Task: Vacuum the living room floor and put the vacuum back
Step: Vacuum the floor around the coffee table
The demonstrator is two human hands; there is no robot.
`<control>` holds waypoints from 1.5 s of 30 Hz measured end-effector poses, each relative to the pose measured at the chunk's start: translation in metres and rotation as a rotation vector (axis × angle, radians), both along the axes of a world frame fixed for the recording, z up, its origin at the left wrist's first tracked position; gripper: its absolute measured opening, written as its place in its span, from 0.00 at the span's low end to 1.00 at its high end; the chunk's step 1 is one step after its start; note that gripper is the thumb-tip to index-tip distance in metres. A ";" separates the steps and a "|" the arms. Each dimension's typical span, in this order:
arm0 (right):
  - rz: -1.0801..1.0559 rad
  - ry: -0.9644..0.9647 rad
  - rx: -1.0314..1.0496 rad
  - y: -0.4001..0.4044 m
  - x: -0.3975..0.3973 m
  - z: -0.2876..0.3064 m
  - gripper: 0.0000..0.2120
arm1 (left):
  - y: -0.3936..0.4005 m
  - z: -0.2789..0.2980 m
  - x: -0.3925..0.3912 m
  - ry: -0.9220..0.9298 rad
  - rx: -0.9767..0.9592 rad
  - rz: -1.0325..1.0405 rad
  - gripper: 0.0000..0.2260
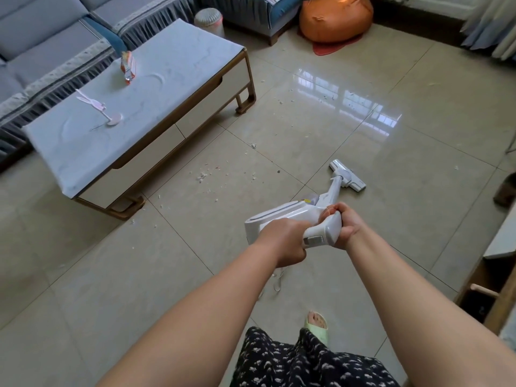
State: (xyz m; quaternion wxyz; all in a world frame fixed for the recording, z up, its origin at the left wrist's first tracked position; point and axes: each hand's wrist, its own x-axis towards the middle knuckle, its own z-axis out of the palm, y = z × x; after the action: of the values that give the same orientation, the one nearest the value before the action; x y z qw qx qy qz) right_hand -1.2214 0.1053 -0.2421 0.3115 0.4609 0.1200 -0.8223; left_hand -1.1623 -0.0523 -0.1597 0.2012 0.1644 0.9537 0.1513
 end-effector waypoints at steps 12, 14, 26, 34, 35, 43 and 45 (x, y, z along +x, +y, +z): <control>-0.060 -0.032 -0.029 -0.117 0.078 0.006 0.08 | -0.117 0.010 0.073 0.014 -0.031 -0.030 0.11; -0.072 -0.011 -0.045 -0.149 0.096 0.006 0.10 | -0.149 0.010 0.093 0.008 -0.045 -0.025 0.11; -0.038 -0.036 -0.115 -0.325 0.202 0.008 0.09 | -0.320 0.017 0.194 -0.012 -0.085 -0.007 0.14; -0.113 0.074 -0.110 -0.292 0.197 -0.007 0.26 | -0.292 -0.007 0.184 -0.014 -0.051 -0.081 0.14; -0.110 0.089 -0.112 -0.288 0.192 -0.010 0.27 | -0.288 -0.011 0.179 -0.017 -0.048 -0.089 0.14; -0.180 0.096 -0.140 -0.283 0.144 -0.024 0.25 | -0.289 -0.016 0.122 -0.052 -0.040 -0.130 0.15; -0.207 0.095 -0.159 -0.285 0.129 -0.023 0.25 | -0.292 -0.014 0.105 -0.056 -0.044 -0.141 0.16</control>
State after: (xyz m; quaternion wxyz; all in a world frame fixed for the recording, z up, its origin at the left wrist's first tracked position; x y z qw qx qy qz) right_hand -1.0921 -0.1795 -0.2647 0.2544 0.4051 0.0207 -0.8779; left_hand -1.0573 -0.3441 -0.1736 0.2415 0.2224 0.9369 0.1201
